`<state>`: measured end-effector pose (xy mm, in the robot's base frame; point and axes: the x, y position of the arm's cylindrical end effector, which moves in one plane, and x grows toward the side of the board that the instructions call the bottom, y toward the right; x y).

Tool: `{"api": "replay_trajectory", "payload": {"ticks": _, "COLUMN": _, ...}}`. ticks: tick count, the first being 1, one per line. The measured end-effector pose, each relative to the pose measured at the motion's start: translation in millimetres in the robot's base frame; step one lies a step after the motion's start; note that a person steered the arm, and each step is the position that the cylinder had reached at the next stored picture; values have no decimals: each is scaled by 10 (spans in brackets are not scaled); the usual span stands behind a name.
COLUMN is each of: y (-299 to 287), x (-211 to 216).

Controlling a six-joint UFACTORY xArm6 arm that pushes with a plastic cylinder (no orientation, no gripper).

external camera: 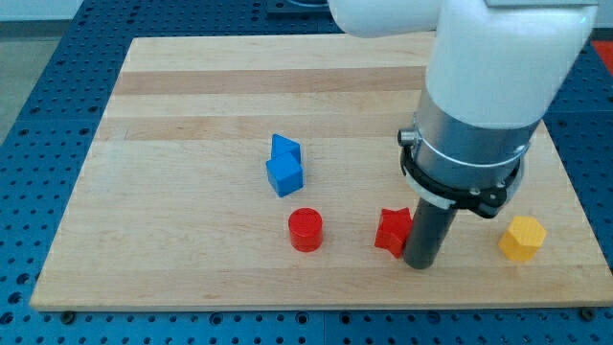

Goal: Move the red star into the red circle

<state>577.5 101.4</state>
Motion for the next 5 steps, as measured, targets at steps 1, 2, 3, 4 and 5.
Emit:
{"api": "replay_trajectory", "payload": {"ticks": 1, "y": 0, "x": -135}}
{"api": "replay_trajectory", "payload": {"ticks": 2, "y": 0, "x": -280}}
{"api": "replay_trajectory", "payload": {"ticks": 3, "y": 0, "x": -437}}
{"api": "replay_trajectory", "payload": {"ticks": 4, "y": -46, "x": -538}}
{"api": "replay_trajectory", "payload": {"ticks": 5, "y": -324, "x": -521}}
